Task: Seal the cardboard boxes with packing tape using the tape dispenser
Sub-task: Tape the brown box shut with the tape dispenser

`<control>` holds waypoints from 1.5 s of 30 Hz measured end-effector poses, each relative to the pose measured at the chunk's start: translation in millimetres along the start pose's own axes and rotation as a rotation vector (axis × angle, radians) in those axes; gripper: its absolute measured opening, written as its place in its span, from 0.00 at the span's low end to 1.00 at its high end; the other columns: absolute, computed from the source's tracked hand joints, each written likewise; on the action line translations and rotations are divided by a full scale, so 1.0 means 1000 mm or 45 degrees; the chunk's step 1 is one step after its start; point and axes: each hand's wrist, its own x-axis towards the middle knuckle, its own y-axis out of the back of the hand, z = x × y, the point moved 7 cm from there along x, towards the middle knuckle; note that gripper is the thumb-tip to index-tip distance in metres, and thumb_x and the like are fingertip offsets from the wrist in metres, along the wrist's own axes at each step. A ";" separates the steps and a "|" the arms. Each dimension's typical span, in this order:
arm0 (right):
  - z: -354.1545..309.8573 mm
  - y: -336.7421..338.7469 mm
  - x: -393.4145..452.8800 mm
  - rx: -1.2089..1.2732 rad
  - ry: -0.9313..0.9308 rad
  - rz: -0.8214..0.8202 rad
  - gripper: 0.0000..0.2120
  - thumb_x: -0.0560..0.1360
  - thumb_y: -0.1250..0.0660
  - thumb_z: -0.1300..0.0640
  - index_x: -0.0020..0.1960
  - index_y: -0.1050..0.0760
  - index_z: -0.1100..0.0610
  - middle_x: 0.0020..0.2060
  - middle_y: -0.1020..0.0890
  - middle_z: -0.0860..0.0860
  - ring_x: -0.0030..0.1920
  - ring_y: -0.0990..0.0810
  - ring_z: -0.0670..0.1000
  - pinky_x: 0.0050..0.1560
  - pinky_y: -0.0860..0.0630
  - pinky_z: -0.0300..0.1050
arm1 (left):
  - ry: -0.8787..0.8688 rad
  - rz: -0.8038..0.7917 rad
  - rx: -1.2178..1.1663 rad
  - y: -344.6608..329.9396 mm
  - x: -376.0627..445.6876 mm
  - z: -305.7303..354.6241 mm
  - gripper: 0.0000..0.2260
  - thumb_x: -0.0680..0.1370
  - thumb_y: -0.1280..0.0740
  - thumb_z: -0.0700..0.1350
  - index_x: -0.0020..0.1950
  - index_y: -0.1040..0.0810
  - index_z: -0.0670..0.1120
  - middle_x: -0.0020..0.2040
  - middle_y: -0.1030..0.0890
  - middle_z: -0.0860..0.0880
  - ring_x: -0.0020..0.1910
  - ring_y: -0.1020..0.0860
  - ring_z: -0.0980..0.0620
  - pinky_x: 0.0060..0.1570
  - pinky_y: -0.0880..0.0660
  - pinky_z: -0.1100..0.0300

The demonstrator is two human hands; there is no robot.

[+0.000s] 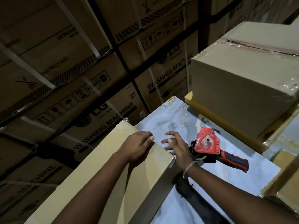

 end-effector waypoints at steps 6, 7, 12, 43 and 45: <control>-0.032 -0.052 0.040 -0.709 -0.120 -0.337 0.27 0.81 0.37 0.43 0.77 0.36 0.51 0.73 0.28 0.54 0.70 0.27 0.56 0.69 0.30 0.53 | 0.331 0.389 -0.067 0.021 0.020 -0.049 0.12 0.82 0.39 0.48 0.59 0.20 0.47 0.57 0.18 0.49 0.55 0.22 0.49 0.47 0.30 0.59; -0.029 -0.061 0.043 -0.871 -0.146 -0.420 0.29 0.83 0.40 0.43 0.79 0.40 0.53 0.75 0.31 0.56 0.72 0.30 0.58 0.70 0.31 0.53 | 0.392 0.383 -0.030 0.022 0.021 -0.062 0.14 0.80 0.38 0.50 0.61 0.21 0.46 0.59 0.19 0.48 0.58 0.22 0.47 0.49 0.30 0.58; -0.015 -0.065 0.040 -1.262 -0.293 -0.540 0.31 0.82 0.48 0.36 0.77 0.39 0.54 0.69 0.25 0.58 0.65 0.25 0.62 0.61 0.26 0.56 | 0.582 0.406 0.000 0.033 0.017 -0.104 0.37 0.75 0.37 0.67 0.75 0.34 0.43 0.74 0.30 0.44 0.72 0.32 0.43 0.67 0.31 0.48; -0.014 -0.057 0.027 -1.377 -0.265 -0.525 0.21 0.80 0.49 0.34 0.52 0.29 0.49 0.51 0.18 0.51 0.52 0.22 0.57 0.53 0.24 0.51 | 0.453 -0.415 1.048 0.022 0.079 -0.061 0.12 0.82 0.42 0.43 0.58 0.20 0.45 0.58 0.19 0.46 0.51 0.22 0.47 0.39 0.32 0.55; -0.014 -0.056 0.023 -1.381 -0.262 -0.528 0.21 0.80 0.49 0.33 0.52 0.28 0.49 0.50 0.18 0.50 0.52 0.22 0.56 0.53 0.24 0.51 | 0.411 -0.387 1.064 0.018 0.079 -0.054 0.12 0.83 0.42 0.44 0.59 0.20 0.46 0.58 0.19 0.46 0.55 0.21 0.46 0.41 0.31 0.54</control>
